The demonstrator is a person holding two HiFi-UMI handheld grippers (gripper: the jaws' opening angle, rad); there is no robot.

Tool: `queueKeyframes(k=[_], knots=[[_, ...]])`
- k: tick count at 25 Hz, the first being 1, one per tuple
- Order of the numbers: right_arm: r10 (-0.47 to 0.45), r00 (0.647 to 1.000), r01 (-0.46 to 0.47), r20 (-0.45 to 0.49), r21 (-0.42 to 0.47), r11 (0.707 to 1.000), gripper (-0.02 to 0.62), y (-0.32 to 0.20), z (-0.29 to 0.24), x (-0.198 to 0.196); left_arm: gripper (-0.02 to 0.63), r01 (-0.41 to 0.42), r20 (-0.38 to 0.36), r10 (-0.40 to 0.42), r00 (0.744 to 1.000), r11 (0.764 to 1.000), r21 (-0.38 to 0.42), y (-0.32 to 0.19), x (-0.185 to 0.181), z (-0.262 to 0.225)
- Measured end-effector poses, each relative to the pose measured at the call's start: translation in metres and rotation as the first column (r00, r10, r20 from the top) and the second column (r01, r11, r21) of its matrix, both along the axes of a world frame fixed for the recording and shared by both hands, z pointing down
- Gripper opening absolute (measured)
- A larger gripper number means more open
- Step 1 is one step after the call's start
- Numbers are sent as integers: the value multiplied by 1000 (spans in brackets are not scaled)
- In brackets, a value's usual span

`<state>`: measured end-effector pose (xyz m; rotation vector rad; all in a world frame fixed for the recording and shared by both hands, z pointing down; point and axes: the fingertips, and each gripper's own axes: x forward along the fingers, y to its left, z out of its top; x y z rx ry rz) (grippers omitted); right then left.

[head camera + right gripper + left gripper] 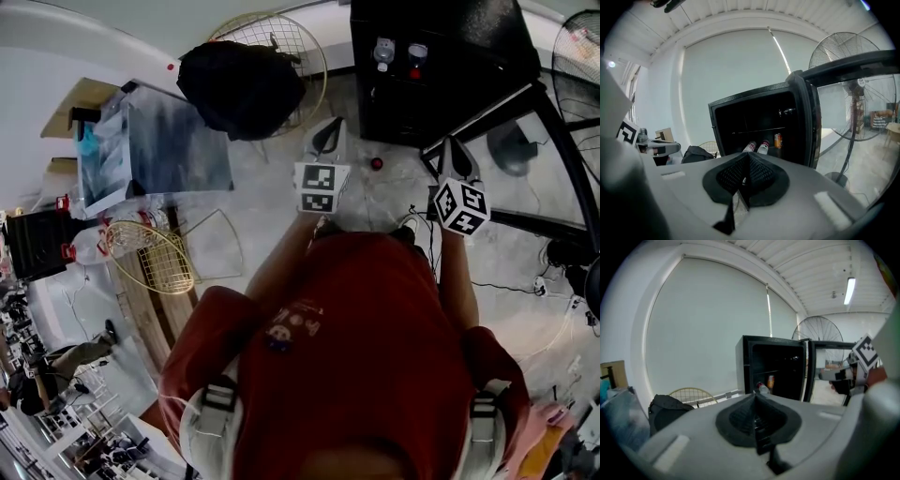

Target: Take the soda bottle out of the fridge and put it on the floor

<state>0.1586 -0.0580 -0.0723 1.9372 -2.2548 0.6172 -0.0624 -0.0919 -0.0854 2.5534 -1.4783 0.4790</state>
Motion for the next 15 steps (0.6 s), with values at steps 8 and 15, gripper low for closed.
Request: queueKeyframes(k=[8,15], knots=[[15,1000,-15,-3,2,1000,0,6,-1,6,0,-18,4,18,1000,1000,0,5,5,3],[16,1000,-16,-1,-3,1000,0,11,1,4,0,-20,1,20,1000,1000,4,6,5,1]])
